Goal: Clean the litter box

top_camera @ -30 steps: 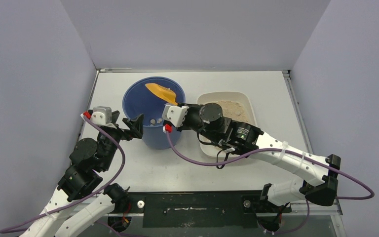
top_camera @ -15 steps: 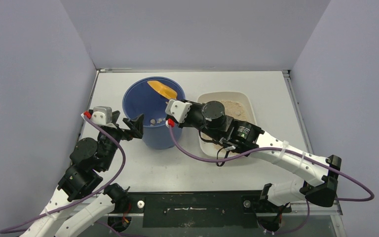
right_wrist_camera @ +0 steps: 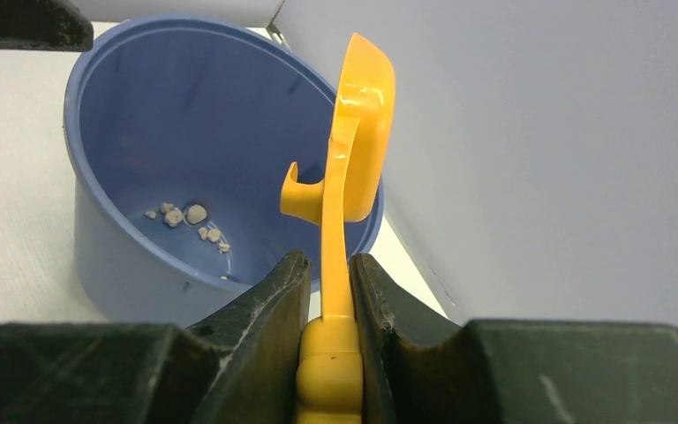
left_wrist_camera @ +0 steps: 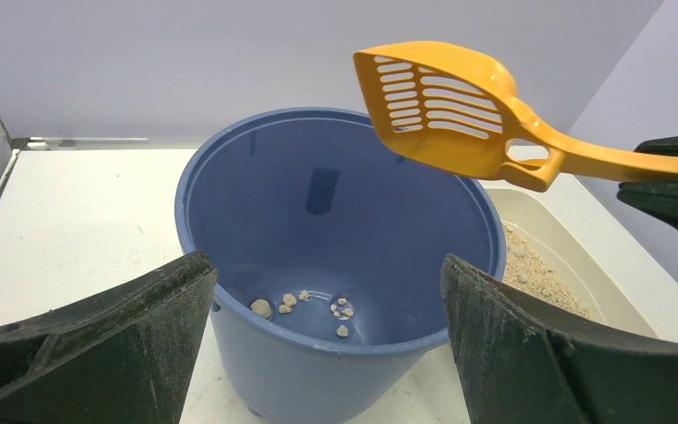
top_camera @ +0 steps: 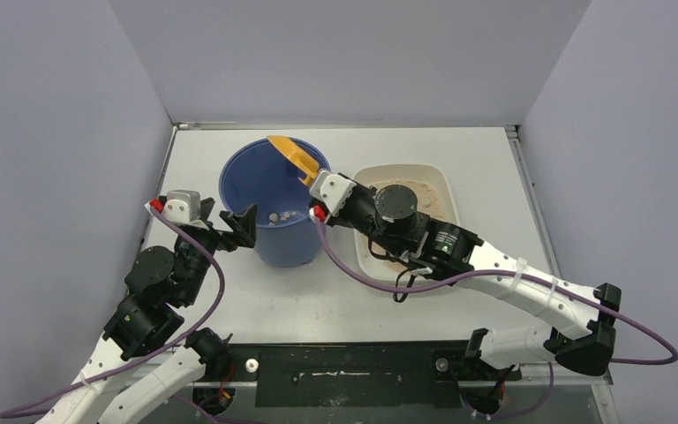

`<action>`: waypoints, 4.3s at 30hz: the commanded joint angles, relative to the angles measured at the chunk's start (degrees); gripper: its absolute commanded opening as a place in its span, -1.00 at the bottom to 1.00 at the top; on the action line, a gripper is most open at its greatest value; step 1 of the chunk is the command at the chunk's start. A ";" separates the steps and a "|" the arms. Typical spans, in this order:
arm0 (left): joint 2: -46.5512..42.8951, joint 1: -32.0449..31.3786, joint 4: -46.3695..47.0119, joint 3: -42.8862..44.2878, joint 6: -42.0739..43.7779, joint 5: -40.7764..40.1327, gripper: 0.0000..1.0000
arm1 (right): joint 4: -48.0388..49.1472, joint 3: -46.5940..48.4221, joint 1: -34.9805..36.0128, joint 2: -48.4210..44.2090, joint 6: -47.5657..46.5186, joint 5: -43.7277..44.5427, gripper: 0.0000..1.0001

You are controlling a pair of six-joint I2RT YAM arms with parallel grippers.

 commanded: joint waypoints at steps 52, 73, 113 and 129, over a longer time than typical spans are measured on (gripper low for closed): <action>1.19 0.19 2.62 0.11 -0.48 1.94 0.95 | -38.48 -14.30 -41.06 -17.35 89.05 -2.10 -1.00; -0.15 0.29 2.58 0.18 -0.83 2.38 0.95 | -57.39 -18.19 -41.09 -25.84 104.44 4.04 -1.00; 0.41 -0.20 2.67 -0.04 -1.18 2.81 0.95 | -32.45 -34.99 -44.16 -17.58 112.41 9.54 -1.00; 1.47 -0.21 2.50 -0.06 -0.86 2.64 0.95 | -10.93 -45.04 -45.48 -14.29 109.56 13.65 -1.00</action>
